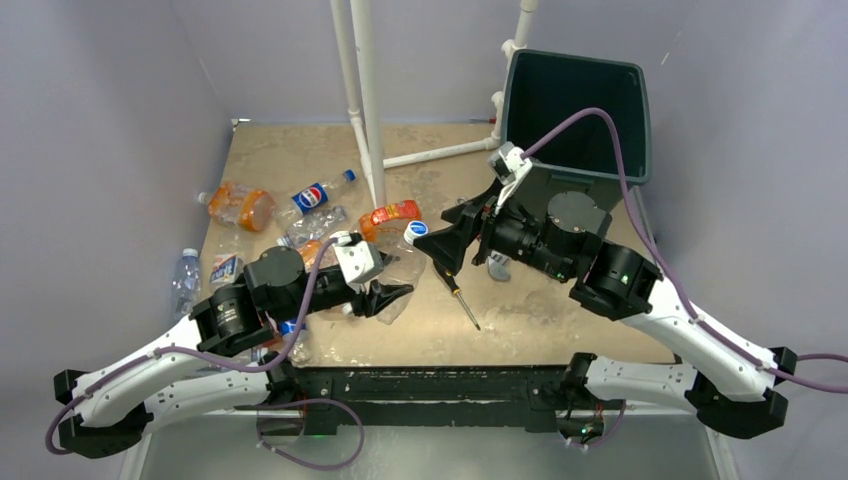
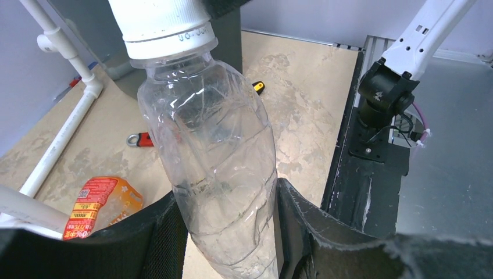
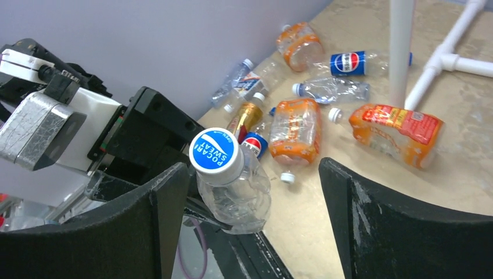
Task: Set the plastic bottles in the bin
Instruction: Pick up the plastic bottle at the center of the board.
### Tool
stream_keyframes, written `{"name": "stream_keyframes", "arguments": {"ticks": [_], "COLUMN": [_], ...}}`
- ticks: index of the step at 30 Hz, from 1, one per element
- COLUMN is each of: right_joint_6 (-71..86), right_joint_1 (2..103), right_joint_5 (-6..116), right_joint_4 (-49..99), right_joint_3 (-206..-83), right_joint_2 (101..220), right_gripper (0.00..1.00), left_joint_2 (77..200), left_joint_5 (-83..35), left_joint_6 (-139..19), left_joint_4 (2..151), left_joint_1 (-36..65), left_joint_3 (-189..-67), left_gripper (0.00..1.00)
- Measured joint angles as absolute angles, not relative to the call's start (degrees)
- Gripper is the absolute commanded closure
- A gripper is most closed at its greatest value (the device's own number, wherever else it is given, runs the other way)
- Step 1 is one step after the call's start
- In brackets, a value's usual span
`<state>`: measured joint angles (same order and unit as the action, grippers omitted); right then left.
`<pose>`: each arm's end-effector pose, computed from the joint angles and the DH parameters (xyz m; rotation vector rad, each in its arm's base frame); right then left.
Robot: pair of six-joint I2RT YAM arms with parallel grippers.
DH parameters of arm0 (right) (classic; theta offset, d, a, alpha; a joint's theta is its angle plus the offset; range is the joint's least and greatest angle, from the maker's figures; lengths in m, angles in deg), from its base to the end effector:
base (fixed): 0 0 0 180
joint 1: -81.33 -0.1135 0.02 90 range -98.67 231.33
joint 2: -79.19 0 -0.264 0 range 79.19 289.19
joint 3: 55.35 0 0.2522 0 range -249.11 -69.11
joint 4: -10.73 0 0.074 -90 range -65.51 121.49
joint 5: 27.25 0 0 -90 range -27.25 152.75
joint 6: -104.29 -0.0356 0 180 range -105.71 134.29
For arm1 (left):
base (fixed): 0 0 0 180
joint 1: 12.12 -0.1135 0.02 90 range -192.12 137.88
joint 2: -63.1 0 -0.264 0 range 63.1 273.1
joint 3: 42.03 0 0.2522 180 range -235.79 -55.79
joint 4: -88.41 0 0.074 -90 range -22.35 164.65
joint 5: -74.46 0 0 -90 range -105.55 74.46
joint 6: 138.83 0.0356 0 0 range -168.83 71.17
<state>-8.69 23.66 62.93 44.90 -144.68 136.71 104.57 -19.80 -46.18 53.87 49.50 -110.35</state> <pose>0.1082 0.1707 0.4646 -0.5113 1.6459 1.0682 0.0717 -0.1383 0.3876 0.9927 1.4719 -0.8208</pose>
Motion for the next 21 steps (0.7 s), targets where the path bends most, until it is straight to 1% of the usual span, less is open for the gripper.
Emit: {"name": "stream_keyframes", "arguments": {"ticks": [5, 15, 17, 19, 21], "right_joint_6": [-9.8, -10.8, -10.7, -10.8, -10.3], "right_joint_1": [23.7, 24.4, 24.4, 24.4, 24.5], "right_joint_5": [60.0, 56.2, 55.5, 54.9, 54.3], "right_joint_4": [41.6, 37.8, 37.3, 36.9, 36.9], "right_joint_3": [-143.3, -142.7, -142.7, -142.7, -142.7], "right_joint_2": [137.6, 140.3, 140.7, 140.9, 141.1], "right_gripper": [0.24, 0.52, 0.59, 0.69, 0.84], "left_joint_2": [104.3, 104.3, 104.3, 104.3, 104.2], "left_joint_5": [-19.8, -19.4, -19.2, -18.7, -18.6], "left_joint_6": [-46.1, -46.2, -46.2, -46.2, -46.5], "left_joint_4": [54.0, 53.7, 53.6, 53.5, 53.5], "left_joint_1": [49.5, 49.4, 49.4, 49.4, 49.4], "left_joint_3": [-110.4, -110.3, -110.3, -110.2, -110.0], "left_gripper": [1.00, 1.00, 1.00, 1.00, 1.00]}}
